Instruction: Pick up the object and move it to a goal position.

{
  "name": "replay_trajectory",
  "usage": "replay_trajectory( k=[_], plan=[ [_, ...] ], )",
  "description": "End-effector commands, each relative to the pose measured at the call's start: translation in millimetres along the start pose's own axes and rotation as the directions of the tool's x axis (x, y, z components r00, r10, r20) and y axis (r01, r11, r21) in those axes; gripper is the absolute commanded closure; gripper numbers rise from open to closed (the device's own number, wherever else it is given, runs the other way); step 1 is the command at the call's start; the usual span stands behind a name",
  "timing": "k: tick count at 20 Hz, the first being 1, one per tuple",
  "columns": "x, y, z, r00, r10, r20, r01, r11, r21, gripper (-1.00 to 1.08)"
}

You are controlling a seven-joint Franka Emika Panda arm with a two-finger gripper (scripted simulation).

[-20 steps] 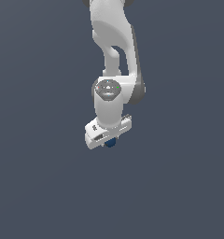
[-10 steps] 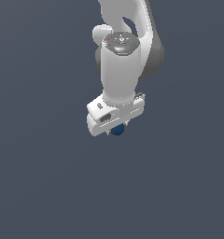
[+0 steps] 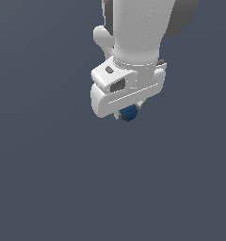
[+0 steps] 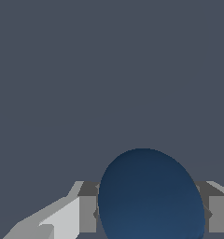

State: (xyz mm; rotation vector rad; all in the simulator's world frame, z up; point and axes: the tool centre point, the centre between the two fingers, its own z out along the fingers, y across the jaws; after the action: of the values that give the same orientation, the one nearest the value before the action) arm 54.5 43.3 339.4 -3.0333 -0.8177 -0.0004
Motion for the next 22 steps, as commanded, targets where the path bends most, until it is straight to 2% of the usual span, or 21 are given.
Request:
replay_trajectory(
  k=[1, 12, 22],
  plan=[
    [5, -4, -24, 1.000, 0.000, 0.000, 0.000, 1.000, 0.000, 1.08],
    [22, -14, -98, 1.000, 0.001, 0.000, -0.001, 1.000, 0.000, 1.08],
    [30, -17, -127, 1.000, 0.001, 0.000, -0.001, 1.000, 0.000, 1.08]
  ],
)
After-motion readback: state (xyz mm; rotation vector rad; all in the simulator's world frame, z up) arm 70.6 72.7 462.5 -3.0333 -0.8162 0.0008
